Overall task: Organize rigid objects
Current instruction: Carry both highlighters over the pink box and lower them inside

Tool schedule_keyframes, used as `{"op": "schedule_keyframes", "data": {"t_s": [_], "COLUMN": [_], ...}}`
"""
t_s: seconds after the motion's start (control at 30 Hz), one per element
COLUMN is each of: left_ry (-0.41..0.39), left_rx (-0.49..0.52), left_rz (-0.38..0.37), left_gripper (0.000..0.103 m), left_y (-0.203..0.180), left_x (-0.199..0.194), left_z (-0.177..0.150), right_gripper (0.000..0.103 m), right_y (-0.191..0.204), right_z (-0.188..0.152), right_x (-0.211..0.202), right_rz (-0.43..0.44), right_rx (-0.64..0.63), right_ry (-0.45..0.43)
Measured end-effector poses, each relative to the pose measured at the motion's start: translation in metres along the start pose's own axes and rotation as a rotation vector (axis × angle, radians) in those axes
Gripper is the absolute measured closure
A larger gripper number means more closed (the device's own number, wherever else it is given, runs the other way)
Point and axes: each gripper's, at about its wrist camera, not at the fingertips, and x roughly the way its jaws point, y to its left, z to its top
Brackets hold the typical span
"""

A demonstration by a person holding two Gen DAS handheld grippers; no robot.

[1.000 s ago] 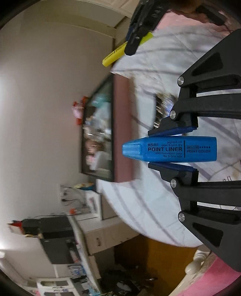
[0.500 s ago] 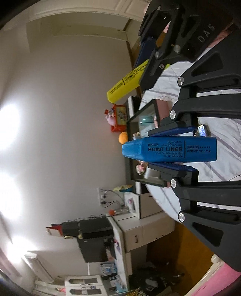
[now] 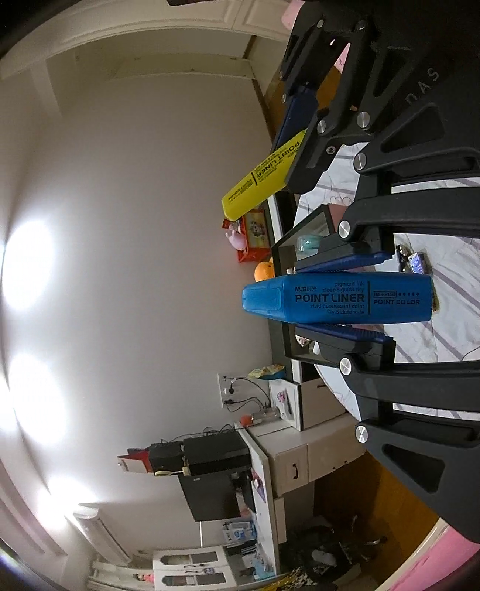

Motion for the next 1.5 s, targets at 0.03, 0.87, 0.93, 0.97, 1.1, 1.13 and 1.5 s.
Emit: {"op": "schedule_keyframes", "data": {"t_s": [0.03,0.87,0.93,0.97,1.1,1.13,1.5], "left_ry": [0.001,-0.006,0.037,0.078,0.187,0.203,0.297], "left_rx": [0.005,0.03,0.029,0.039,0.034,0.035,0.025], "left_rz": [0.006,0.037,0.048,0.062,0.058,0.066,0.093], "left_gripper": [0.076,0.076,0.076,0.076,0.076,0.076,0.074], "left_y": [0.0,0.023,0.029,0.032,0.039,0.04,0.046], "left_x": [0.002,0.153,0.181,0.199,0.247,0.255,0.294], "left_z": [0.001,0.01,0.004,0.0,-0.018,-0.022,-0.046], "right_gripper": [0.076,0.076,0.076,0.076,0.076,0.076,0.075], "right_y": [0.0,-0.036,-0.043,-0.046,-0.06,-0.063,-0.101], "right_z": [0.0,-0.001,-0.006,-0.007,-0.025,-0.029,-0.057], "right_x": [-0.001,0.124,0.146,0.152,0.199,0.206,0.243], "right_rz": [0.0,-0.02,-0.031,-0.035,-0.045,-0.042,-0.167], "right_rx": [-0.002,-0.016,-0.013,-0.014,-0.008,-0.007,0.034], "right_ry": [-0.001,0.08,0.12,0.136,0.264,0.277,0.407]}}
